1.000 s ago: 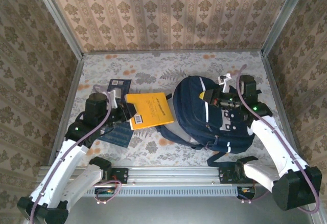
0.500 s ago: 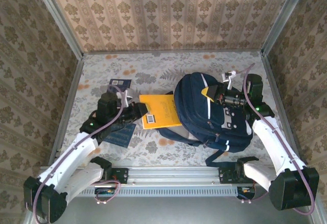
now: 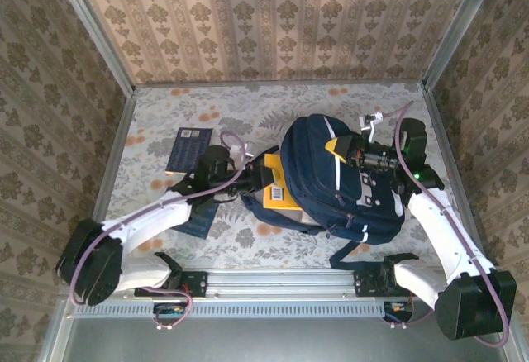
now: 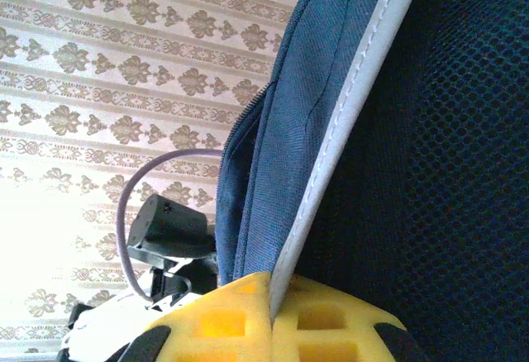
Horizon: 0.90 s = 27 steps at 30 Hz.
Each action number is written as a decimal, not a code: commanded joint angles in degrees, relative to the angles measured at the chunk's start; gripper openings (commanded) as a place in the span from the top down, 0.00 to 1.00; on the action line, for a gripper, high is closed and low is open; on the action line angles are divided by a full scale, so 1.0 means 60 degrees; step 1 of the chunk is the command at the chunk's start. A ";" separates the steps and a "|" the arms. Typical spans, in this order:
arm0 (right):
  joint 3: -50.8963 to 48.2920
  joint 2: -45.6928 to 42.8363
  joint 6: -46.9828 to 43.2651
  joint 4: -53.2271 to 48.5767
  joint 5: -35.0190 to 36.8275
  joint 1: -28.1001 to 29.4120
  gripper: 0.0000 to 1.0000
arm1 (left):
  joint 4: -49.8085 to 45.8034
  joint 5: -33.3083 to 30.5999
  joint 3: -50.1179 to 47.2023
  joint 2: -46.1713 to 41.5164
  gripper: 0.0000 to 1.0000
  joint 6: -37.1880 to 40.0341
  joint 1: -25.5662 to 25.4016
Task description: Pack the student bag
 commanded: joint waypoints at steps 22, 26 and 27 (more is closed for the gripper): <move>0.0053 -0.0285 0.0012 0.1152 -0.0288 -0.0013 1.00 | 0.4544 -0.0898 0.3718 0.6247 0.54 -0.1277 -0.2266; 0.0112 -0.0387 -0.0360 0.0677 -0.0103 -0.0042 1.00 | 0.3510 -0.0962 0.3503 0.5576 0.35 -0.0882 -0.2060; 0.0112 -0.0399 -0.0369 0.0655 -0.0081 -0.0064 1.00 | 0.3357 -0.1014 0.3403 0.5432 0.31 -0.0829 -0.2022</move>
